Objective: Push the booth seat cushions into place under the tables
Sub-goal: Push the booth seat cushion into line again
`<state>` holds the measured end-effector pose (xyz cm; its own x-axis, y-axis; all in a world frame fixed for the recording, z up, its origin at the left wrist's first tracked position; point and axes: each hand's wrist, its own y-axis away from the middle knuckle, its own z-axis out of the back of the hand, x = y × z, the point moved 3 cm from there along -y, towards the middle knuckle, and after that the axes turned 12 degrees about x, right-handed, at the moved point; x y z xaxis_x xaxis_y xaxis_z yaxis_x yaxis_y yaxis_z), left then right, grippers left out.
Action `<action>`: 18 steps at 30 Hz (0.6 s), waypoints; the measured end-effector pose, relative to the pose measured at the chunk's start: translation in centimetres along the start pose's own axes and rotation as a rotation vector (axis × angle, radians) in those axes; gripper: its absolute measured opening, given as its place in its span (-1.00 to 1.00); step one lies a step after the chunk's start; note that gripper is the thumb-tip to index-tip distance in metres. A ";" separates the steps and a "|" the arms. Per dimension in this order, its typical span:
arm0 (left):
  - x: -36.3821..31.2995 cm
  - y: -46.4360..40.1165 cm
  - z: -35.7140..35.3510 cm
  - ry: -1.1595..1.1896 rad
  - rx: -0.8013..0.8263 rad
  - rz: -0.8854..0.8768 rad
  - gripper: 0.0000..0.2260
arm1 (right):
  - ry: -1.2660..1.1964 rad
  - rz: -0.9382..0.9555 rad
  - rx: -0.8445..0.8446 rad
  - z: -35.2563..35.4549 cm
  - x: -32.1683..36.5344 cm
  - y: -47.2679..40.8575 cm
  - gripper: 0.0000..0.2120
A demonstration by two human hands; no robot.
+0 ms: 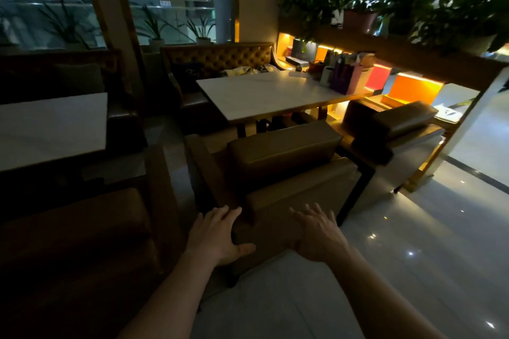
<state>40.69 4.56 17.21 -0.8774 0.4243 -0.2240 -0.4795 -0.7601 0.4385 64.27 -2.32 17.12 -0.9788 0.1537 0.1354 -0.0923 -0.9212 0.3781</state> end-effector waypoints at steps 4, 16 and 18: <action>-3.9 -7.0 0.8 -0.027 -0.047 -0.035 -0.04 | -0.011 -0.044 -0.020 0.8 -5.4 -3.3 -0.03; -10.3 -28.6 2.0 0.028 0.007 -0.025 -0.01 | 0.008 -0.096 0.062 4.2 -22.5 -19.6 0.03; -10.2 -30.5 2.0 0.033 0.021 0.005 -0.01 | -0.020 -0.072 0.106 4.3 -23.3 -21.8 0.03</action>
<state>64.24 24.39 7.88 -0.8802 0.4034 -0.2500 -0.4746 -0.7517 0.4579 89.90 15.71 9.71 -0.9664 0.2260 0.1228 -0.1411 -0.8649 0.4817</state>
